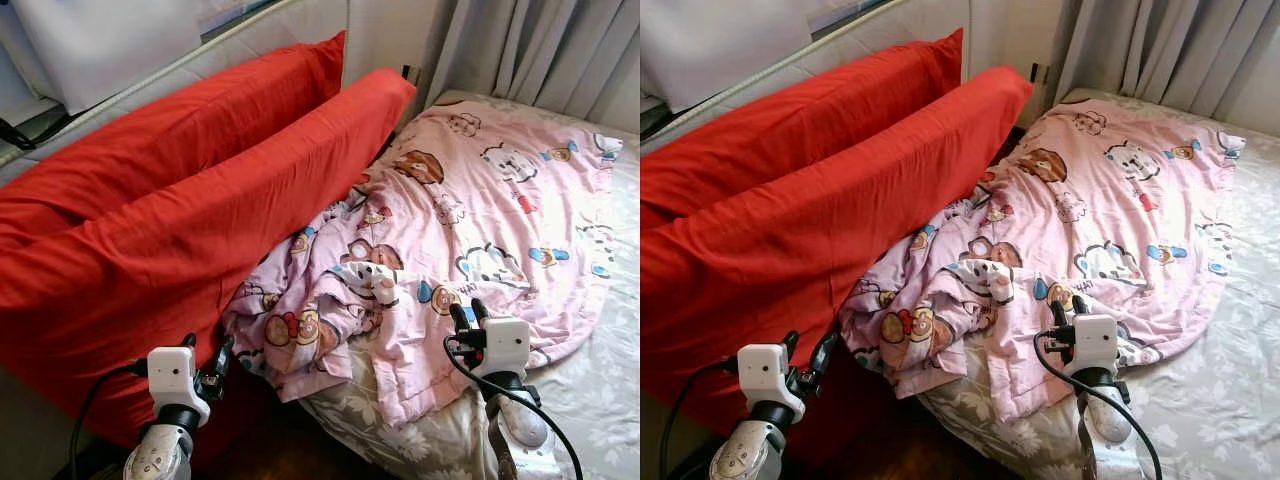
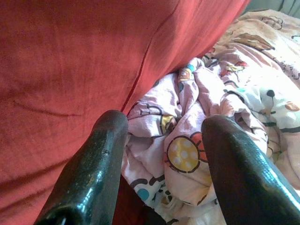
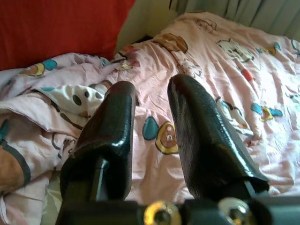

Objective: Clean up the room

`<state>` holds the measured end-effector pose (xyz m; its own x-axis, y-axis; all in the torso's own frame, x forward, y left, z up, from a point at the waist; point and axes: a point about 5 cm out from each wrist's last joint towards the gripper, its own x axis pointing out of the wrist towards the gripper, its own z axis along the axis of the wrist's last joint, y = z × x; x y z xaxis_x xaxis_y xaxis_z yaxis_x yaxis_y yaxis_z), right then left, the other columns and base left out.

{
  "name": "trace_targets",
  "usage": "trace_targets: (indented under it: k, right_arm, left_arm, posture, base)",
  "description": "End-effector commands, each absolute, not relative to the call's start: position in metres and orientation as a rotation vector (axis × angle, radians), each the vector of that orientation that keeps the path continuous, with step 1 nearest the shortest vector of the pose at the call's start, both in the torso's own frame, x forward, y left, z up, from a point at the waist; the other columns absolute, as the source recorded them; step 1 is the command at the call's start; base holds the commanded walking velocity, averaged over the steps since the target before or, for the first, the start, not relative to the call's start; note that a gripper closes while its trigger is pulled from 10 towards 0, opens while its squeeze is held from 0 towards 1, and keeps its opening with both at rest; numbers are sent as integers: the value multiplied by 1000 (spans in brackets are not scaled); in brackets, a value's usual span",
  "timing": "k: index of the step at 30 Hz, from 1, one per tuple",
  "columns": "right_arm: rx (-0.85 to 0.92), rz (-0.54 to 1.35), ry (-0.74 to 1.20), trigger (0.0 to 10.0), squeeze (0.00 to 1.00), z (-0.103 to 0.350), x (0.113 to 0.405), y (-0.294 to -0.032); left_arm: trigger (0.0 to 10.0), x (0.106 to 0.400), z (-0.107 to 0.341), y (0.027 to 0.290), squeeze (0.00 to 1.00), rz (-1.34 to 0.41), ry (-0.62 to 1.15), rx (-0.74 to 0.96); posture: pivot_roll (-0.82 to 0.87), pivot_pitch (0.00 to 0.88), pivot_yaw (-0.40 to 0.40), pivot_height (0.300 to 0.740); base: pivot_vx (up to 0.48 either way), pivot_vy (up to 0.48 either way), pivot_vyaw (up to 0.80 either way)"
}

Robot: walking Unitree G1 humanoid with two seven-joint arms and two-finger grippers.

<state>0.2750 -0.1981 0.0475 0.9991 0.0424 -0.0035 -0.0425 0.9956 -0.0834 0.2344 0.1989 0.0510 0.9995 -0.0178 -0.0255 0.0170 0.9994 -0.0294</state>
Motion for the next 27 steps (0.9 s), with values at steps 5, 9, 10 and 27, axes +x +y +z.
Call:
trace_targets:
  k: [5,9,10,27]
  right_arm:
    - [-14,28,-45,10000,0,59,276,-197]
    - [11,31,-22,10000,0,56,273,-192]
    - [20,33,9,10000,0,51,271,-188]
    - [52,47,31,10000,0,48,270,-178]
  left_arm:
    - [10000,233,53,199,0,-20,39,-16]
    - [10000,232,53,199,0,-15,38,-17]
    - [10000,232,53,199,0,-10,40,-18]
    - [10000,234,54,197,0,0,46,-25]
  posture:
    - [11,154,-18,730]
    - [8,161,-19,730]
    - [8,161,-20,725]
    - [13,177,-26,685]
  base:
    - [0,0,0]
    - [0,0,0]
    - [0,0,0]
    - [0,0,0]
